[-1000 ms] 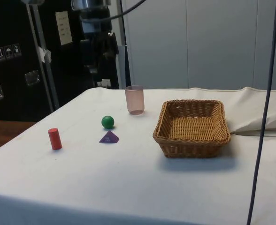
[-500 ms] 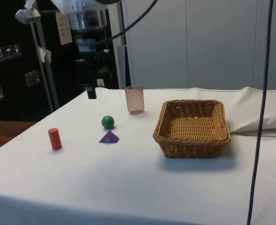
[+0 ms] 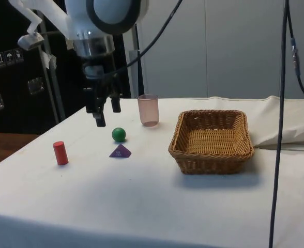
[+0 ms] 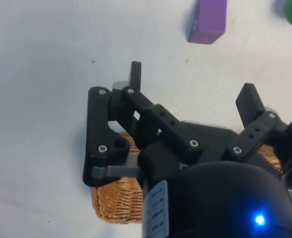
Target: Pick up the triangular block and place it into the basket.
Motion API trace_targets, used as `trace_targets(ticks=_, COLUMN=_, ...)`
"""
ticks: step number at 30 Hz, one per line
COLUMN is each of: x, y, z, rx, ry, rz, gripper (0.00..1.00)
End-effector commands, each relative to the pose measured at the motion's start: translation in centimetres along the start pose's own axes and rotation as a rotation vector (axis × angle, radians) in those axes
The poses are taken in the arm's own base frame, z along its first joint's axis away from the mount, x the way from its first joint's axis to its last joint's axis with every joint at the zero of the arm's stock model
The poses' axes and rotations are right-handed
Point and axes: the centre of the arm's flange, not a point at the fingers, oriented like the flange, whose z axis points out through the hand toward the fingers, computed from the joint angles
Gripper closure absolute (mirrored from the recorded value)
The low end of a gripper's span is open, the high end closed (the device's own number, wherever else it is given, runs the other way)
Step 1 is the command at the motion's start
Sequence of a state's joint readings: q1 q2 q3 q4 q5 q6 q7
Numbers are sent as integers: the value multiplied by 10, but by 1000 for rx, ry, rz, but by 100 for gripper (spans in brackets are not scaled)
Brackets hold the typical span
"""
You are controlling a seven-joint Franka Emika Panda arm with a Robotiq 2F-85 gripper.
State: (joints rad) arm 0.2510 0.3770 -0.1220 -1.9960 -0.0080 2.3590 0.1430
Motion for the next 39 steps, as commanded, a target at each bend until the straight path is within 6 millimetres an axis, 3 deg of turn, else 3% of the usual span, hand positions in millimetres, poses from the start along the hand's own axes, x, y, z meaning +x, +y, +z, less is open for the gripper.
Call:
trace_targets(ticks=1, x=0, y=3, z=3, rx=-3, ry=6, rz=-11, gripper=0)
trace_targets(ticks=9, x=0, y=7, z=16, rx=-7, ry=3, rz=-33, gripper=0)
trace_targets(ticks=15, x=1, y=10, z=43, rx=-11, ry=36, rz=-34, gripper=0)
trace_targets(ticks=26, x=-3, y=18, z=71, rx=-19, ry=66, rz=-22, gripper=0)
trace_targets(ticks=39, x=-4, y=27, z=78, rx=-26, ry=64, rz=-15, gripper=0)
